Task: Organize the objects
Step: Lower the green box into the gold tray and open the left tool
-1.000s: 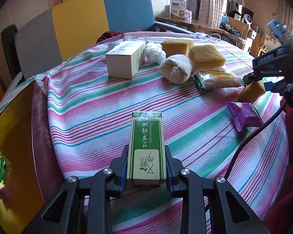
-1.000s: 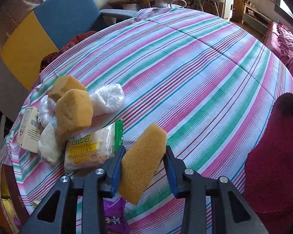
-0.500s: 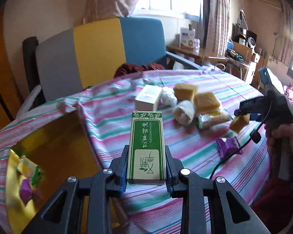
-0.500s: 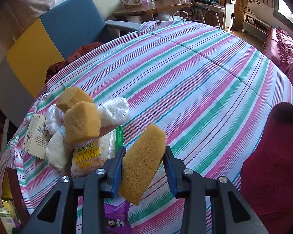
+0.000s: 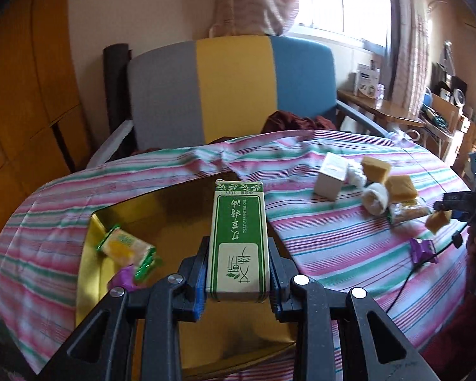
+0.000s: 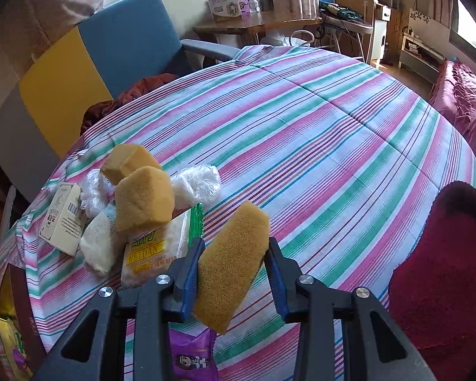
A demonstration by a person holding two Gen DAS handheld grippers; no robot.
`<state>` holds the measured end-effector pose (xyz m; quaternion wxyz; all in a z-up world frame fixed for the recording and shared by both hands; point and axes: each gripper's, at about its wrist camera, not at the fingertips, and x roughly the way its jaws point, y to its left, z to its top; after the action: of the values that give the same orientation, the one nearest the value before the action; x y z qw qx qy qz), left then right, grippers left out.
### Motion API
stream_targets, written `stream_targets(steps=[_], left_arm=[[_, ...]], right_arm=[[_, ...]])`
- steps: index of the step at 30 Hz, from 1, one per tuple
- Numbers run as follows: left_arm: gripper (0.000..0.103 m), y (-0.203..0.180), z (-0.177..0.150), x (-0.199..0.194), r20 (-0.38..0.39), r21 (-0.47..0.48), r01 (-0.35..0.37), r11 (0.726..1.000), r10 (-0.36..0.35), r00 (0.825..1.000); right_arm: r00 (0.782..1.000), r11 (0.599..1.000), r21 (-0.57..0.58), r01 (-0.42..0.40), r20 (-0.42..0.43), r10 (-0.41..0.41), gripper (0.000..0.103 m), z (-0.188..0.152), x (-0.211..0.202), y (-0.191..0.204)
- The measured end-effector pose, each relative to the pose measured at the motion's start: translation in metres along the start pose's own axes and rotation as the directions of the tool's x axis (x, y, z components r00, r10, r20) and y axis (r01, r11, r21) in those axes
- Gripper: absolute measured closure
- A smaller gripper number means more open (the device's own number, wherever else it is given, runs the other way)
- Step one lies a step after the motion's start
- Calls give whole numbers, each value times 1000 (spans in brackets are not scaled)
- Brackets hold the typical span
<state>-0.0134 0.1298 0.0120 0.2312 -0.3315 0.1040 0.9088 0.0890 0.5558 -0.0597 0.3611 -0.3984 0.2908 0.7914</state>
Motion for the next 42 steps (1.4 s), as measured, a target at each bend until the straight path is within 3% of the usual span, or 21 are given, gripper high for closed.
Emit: stream_targets(steps=[5, 12, 17, 21, 24, 33, 35, 38, 42], left_arm=[[72, 51, -16, 6, -49, -91, -56, 994, 52, 997], [72, 135, -55, 35, -210, -261, -120, 958, 65, 975], [71, 151, -73, 45, -263, -289, -147, 946, 69, 962], [53, 151, -77, 44, -259, -275, -183, 944, 111, 959], [48, 152, -77, 39, -246, -273, -192, 943, 125, 961], [48, 157, -75, 14, -181, -287, -196, 938, 148, 972], [48, 156, -73, 9, -162, -280, -209, 937, 169, 972], [48, 156, -71, 2, -144, -282, -223, 933, 189, 971], [47, 155, -69, -7, -120, -267, -245, 932, 221, 968]], right_arm=[[1000, 1000, -11, 6, 17, -6, 65, 0, -4, 2], [999, 1000, -26, -1, 34, 2, 65, 0, -9, 3], [999, 999, -32, -13, 50, 14, 65, 1, -13, 4], [995, 999, -49, -22, 93, 27, 65, 2, -22, 7], [991, 997, -70, -37, 123, 45, 65, 1, -30, 11], [955, 969, -243, -50, 274, 118, 65, -9, -84, 52], [946, 949, -303, -88, 273, 175, 65, -14, -99, 71], [930, 882, -421, -211, 192, 314, 65, -26, -116, 109], [884, 721, -587, -369, 17, 467, 65, -64, -132, 178]])
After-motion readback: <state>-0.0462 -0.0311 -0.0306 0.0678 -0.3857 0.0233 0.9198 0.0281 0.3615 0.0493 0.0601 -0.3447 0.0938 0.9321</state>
